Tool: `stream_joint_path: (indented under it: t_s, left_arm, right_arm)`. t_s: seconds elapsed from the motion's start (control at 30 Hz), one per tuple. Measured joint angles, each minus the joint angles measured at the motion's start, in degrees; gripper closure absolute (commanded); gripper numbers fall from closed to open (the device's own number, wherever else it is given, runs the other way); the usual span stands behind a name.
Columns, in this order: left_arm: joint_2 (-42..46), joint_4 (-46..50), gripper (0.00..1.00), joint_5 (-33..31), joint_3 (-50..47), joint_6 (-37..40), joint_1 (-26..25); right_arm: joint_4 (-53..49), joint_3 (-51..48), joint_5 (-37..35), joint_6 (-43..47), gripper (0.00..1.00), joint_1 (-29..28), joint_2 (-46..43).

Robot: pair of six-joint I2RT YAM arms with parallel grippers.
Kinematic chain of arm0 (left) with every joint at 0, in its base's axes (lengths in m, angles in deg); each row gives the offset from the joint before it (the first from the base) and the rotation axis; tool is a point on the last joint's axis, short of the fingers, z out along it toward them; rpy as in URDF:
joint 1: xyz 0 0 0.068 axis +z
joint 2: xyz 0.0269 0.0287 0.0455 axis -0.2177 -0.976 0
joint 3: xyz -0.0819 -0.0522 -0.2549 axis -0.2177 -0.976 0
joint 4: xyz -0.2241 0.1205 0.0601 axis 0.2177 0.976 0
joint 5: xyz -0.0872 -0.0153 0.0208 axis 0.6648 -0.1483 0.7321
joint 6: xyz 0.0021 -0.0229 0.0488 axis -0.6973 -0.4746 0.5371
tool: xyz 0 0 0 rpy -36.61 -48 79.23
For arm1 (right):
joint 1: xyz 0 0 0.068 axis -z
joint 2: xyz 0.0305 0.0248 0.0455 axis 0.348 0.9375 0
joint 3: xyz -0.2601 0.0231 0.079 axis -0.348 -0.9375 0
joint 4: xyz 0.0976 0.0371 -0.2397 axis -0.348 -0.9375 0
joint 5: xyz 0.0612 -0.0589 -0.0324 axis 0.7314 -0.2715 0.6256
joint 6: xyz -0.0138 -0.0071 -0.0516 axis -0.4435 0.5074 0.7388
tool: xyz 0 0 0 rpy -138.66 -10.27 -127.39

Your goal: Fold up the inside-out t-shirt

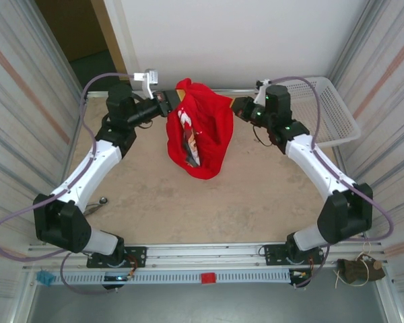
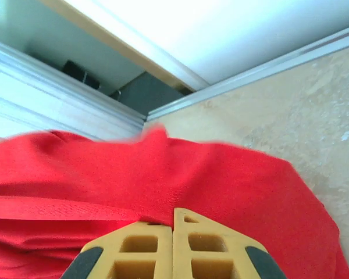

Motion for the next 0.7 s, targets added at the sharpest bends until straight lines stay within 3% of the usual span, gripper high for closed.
stream_joint_path:
  t_s: [0.03,0.13,0.2,0.3,0.4,0.5,0.7]
  left_arm:
    - [-0.02,-0.55,1.00,0.81,-0.94,-1.09,0.17]
    - [-0.02,-2.51,1.00,2.60,-1.97,-3.58,0.33]
    - [0.24,-4.83,1.00,3.15,-1.97,-4.94,1.03]
    - [0.83,-7.17,1.00,3.72,-1.97,-6.78,1.51]
    - [0.92,-8.90,1.00,4.98,-1.79,-8.13,1.42]
    - [0.90,-9.16,1.00,6.54,-1.01,-9.35,1.18]
    - [0.87,-9.22,1.00,8.55,2.23,-10.80,0.46]
  right_arm:
    - [-0.42,-0.37,0.17,-0.20,1.00,0.42,-0.90]
    - [-2.51,-0.37,0.26,-0.15,0.47,1.27,-1.70]
    - [-4.74,-0.37,-0.39,0.15,0.31,1.77,-2.12]
    - [-7.48,-0.24,-2.08,3.04,0.22,-1.05,-3.61]
    - [-9.60,1.77,-3.58,7.54,0.15,-7.74,-4.57]
    - [-10.78,6.01,-3.93,12.04,0.13,-12.90,-3.67]
    - [-10.23,13.29,-2.86,16.17,0.17,-13.42,2.69]
